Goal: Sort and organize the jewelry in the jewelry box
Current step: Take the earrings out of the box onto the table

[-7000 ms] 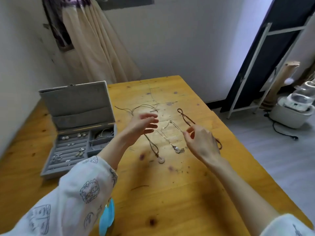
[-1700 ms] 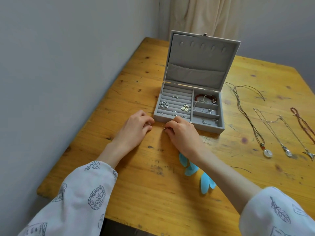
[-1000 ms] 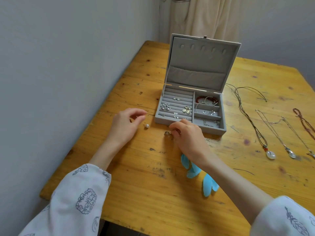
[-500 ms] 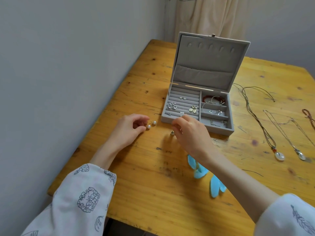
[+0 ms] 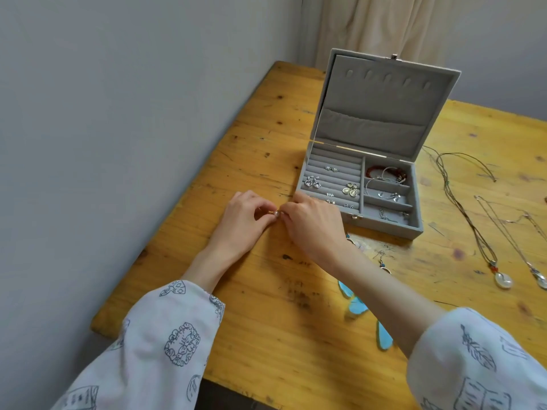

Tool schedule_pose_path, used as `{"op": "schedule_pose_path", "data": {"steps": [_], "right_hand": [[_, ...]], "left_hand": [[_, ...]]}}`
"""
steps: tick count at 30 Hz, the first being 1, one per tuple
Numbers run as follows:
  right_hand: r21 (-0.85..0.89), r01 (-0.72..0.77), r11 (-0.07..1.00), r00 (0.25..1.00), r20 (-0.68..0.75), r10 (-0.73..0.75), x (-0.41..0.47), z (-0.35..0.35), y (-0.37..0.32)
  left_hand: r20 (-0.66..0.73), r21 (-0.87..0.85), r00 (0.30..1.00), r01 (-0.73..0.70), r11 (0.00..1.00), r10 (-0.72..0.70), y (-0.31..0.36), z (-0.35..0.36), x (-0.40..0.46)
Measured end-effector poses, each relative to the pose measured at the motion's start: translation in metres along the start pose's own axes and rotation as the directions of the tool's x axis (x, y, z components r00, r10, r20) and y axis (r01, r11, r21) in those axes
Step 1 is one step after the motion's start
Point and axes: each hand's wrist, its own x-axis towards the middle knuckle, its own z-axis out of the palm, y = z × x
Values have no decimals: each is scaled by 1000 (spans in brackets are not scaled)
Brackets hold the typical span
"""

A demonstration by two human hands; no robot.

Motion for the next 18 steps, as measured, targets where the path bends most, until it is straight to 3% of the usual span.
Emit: {"op": "schedule_pose_path", "data": {"steps": [5, 13, 18], "right_hand": [[80, -79, 994, 997, 16, 77, 1, -1, 0], [122, -108, 987, 994, 33, 105, 0, -5, 0], [290, -134, 947, 985, -69, 161, -16, -25, 14]], "left_hand": [[-5, -30, 1000, -27, 999, 26, 2, 0, 4], [32, -172, 999, 44, 984, -39, 3, -3, 3], [-27, -163, 1000, 0, 987, -4, 12, -10, -2]]}}
